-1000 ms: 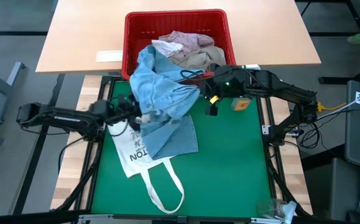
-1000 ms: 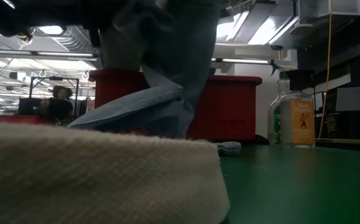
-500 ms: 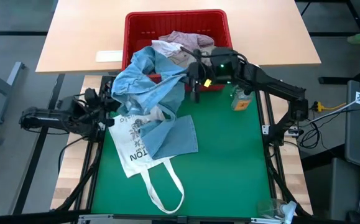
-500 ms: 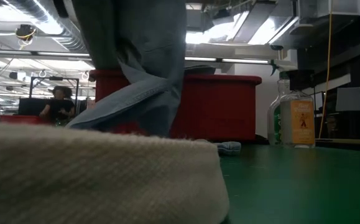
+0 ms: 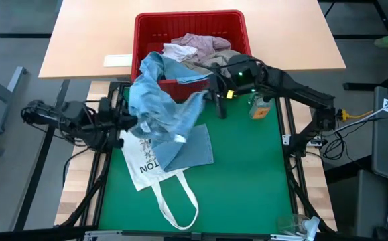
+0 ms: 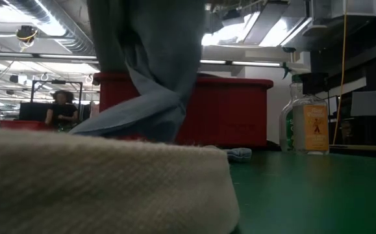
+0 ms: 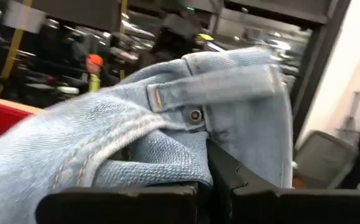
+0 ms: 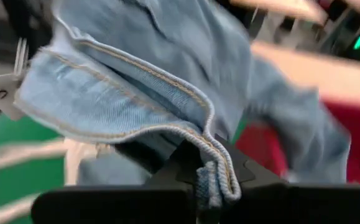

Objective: Fold laundry
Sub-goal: Remove the light blue pants from the red bin

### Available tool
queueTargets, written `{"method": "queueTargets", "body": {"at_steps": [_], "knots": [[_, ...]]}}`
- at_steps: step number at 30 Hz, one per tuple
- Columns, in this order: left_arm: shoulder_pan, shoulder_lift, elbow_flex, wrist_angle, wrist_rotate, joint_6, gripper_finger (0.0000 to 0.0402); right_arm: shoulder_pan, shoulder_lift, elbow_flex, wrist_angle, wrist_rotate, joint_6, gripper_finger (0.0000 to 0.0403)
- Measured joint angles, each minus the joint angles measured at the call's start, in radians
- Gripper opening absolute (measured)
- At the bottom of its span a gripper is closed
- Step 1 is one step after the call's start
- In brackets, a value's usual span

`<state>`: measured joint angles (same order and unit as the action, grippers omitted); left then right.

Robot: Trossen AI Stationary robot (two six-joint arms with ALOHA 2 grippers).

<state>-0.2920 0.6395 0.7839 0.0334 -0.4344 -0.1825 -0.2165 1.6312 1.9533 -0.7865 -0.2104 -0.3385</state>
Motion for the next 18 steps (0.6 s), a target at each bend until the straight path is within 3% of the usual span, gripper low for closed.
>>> {"method": "queueTargets", "body": {"at_steps": [10,18], "knots": [[-0.105,0.266,0.056,0.011,0.003,-0.138,0.0002,0.000,-0.070,0.000,-0.492,0.115,0.017,0.0023],[-0.104,0.463,0.056,0.033,0.002,-0.309,0.0004,0.000,-0.070,0.000,-0.714,0.129,0.052,0.0024]]}}
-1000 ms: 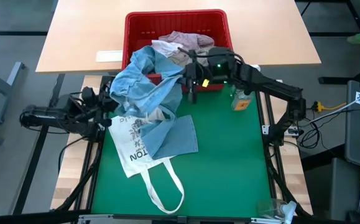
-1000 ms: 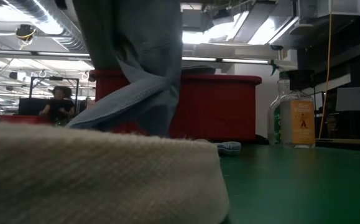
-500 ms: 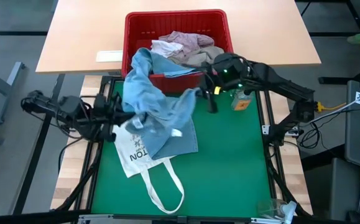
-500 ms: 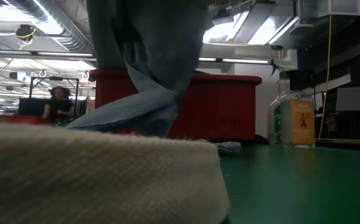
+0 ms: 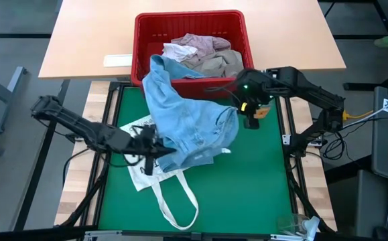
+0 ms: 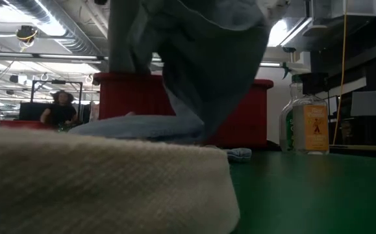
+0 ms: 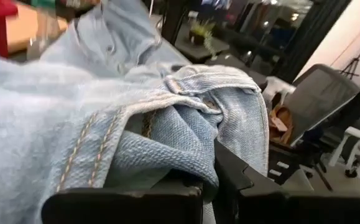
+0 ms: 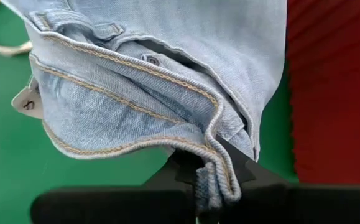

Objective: Fold laundry
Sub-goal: Remove the light blue pants from the red bin

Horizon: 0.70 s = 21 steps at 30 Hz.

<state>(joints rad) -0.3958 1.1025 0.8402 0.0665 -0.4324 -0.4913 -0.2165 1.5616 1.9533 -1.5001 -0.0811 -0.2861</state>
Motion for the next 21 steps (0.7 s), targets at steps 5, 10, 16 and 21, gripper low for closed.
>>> {"method": "queueTargets", "body": {"at_steps": [5,10,16,21], "knots": [[0.000,0.113,0.000,0.062,0.033,-0.097,0.0005,0.001,0.000,0.000,-0.065,0.000,0.019,0.0025],[-0.011,0.248,0.000,0.183,0.049,-0.176,0.0005,0.033,-0.017,-0.054,-0.063,-0.002,0.052,0.0025],[-0.044,0.367,0.000,0.368,0.060,-0.224,0.0006,0.138,-0.097,-0.243,0.000,0.002,0.054,0.0025],[-0.075,0.427,0.000,0.450,0.059,-0.251,0.0004,0.216,-0.179,-0.418,0.048,0.025,0.068,0.0025]]}}
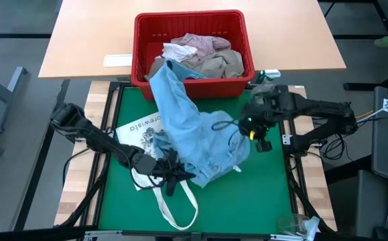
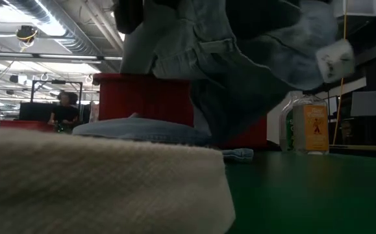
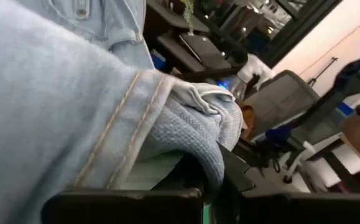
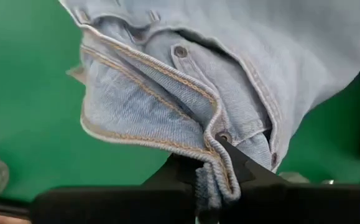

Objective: Fold laundry
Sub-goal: Remove the light blue pants from the red bin

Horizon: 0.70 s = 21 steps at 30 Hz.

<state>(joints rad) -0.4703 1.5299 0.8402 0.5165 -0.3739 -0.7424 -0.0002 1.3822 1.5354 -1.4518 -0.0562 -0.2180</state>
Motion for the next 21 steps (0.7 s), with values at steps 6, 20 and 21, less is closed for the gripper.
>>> {"method": "queueTargets", "body": {"at_steps": [6,20,21], "knots": [[-0.042,0.047,0.000,-0.001,-0.002,-0.094,0.0005,0.050,-0.077,-0.175,0.027,0.086,0.068,0.0025],[-0.049,0.163,0.000,0.029,-0.002,-0.094,0.0006,0.053,-0.119,-0.376,0.127,0.091,0.110,0.0026],[-0.049,0.174,0.000,0.042,-0.003,-0.094,0.0006,0.053,-0.130,-0.390,0.132,0.091,0.110,0.0026]]}}
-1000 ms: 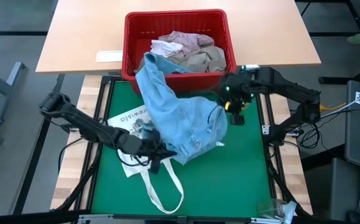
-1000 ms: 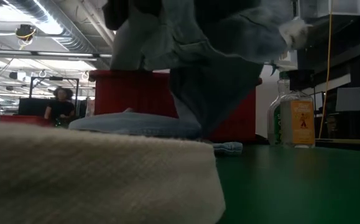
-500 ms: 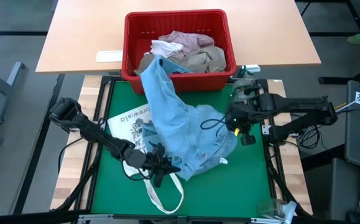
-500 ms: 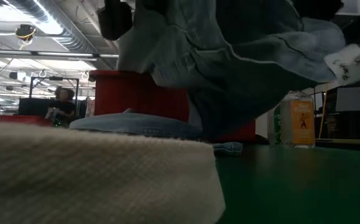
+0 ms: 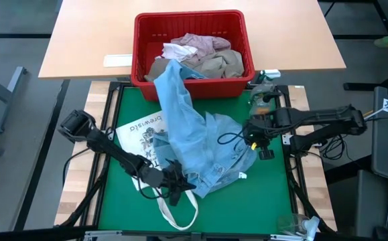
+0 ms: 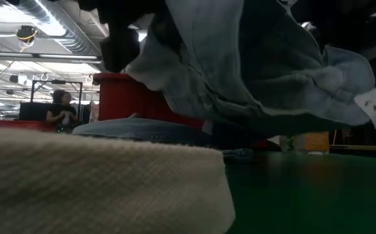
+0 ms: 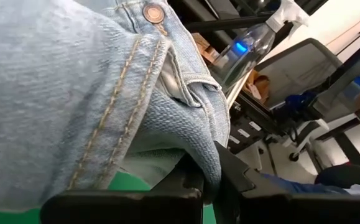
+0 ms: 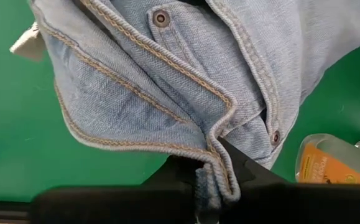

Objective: Fold laundry
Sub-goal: Remove the light blue pants from the red bin

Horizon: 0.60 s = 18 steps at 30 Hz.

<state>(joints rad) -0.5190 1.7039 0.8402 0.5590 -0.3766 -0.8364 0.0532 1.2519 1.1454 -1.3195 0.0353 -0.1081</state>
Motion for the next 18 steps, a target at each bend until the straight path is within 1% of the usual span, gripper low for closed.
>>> {"method": "queueTargets", "body": {"at_steps": [5,10,13,18], "knots": [[0.000,0.044,0.000,0.064,-0.001,0.006,0.0011,0.000,-0.072,-0.083,0.034,-0.001,0.019,0.0026],[0.002,0.058,0.000,0.063,0.005,0.008,0.0038,-0.001,-0.156,-0.159,0.037,0.023,0.065,0.0026],[0.007,0.058,0.000,0.064,0.004,0.009,0.0062,-0.001,-0.189,-0.192,0.039,0.064,0.089,0.0026],[0.018,0.058,0.000,0.063,-0.002,0.009,0.0105,-0.001,-0.226,-0.229,0.028,0.169,0.109,0.0026]]}}
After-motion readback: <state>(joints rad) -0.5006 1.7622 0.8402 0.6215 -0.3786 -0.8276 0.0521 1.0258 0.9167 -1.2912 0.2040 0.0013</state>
